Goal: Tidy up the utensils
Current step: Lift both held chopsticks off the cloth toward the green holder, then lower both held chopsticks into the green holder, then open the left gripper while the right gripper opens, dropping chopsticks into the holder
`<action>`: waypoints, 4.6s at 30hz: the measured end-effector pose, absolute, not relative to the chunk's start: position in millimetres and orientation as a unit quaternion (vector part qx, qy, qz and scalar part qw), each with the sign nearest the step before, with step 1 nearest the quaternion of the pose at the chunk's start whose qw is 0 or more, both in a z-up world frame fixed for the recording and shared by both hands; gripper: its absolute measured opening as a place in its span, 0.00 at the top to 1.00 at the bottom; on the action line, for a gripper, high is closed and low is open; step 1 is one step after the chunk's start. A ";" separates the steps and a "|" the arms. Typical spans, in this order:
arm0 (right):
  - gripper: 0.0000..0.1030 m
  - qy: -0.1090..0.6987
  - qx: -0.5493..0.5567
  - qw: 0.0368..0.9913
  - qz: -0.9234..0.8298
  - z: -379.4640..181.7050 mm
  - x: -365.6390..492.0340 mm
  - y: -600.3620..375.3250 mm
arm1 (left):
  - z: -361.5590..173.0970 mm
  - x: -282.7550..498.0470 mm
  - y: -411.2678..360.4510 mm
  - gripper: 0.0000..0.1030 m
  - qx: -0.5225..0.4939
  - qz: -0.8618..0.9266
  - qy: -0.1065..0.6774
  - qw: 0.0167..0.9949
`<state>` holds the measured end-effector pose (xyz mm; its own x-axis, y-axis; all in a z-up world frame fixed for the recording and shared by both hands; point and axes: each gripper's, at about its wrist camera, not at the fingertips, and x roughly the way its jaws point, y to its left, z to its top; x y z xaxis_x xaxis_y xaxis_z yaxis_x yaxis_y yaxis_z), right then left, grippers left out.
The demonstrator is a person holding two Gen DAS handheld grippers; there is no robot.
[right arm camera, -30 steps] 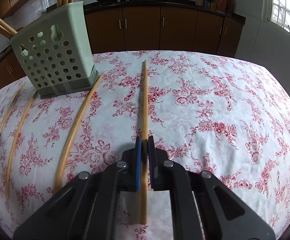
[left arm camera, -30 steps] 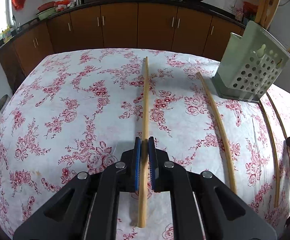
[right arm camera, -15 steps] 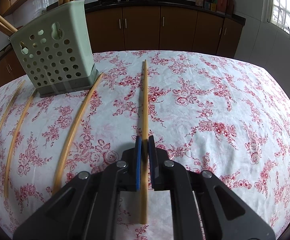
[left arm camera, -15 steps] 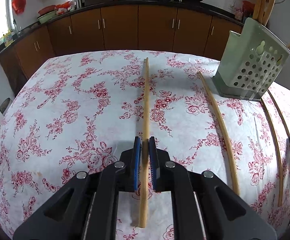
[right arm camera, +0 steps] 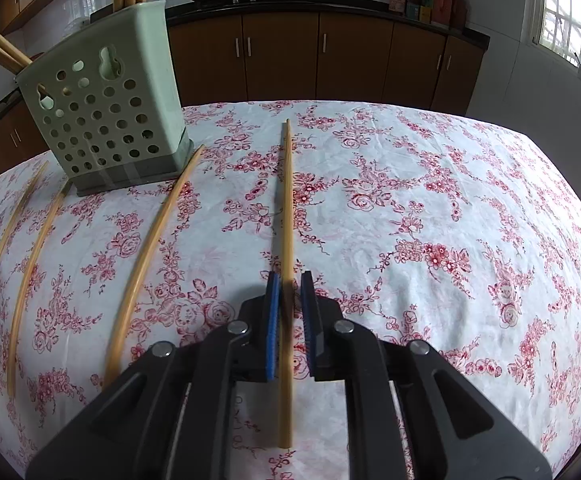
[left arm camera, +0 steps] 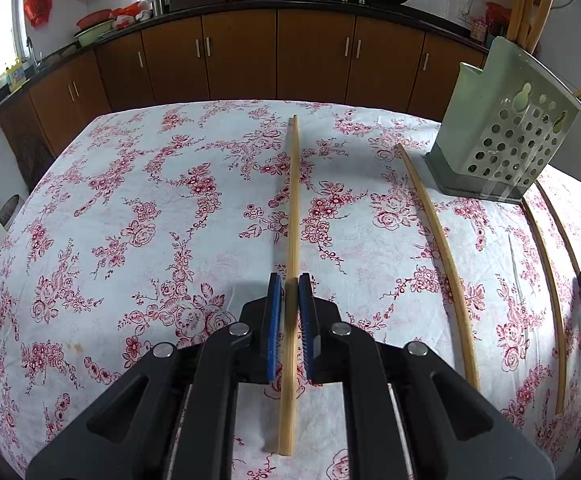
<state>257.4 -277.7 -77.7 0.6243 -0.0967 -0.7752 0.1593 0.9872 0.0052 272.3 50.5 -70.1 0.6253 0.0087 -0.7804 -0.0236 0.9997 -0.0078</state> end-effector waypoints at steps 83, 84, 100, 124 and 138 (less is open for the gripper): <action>0.93 0.136 0.125 0.981 0.060 195.3 162.1 -289.6 | 187.8 180.5 13.2 0.93 -0.074 -0.135 0.157 0.976; 0.93 0.126 0.123 0.982 0.063 202.2 162.4 -286.7 | 195.5 182.0 6.2 0.93 -0.075 -0.139 0.147 0.977; 0.93 0.114 0.109 0.986 0.044 209.5 239.1 -264.5 | 221.6 248.8 -27.1 0.93 -0.104 -0.075 0.069 0.989; 0.90 0.162 0.097 0.981 0.052 162.8 279.8 -246.2 | 168.8 281.5 -32.9 0.86 -0.095 -0.081 0.154 0.980; 0.78 0.228 0.111 0.967 0.019 103.8 204.1 -273.2 | 149.3 221.4 20.6 0.69 -0.080 -0.033 0.187 0.979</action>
<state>204.1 -273.2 103.8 0.8948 0.0882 -0.4376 0.0131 0.9747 0.2233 221.4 20.6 149.3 0.9282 -0.0939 -0.3601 0.0343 0.9851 -0.1685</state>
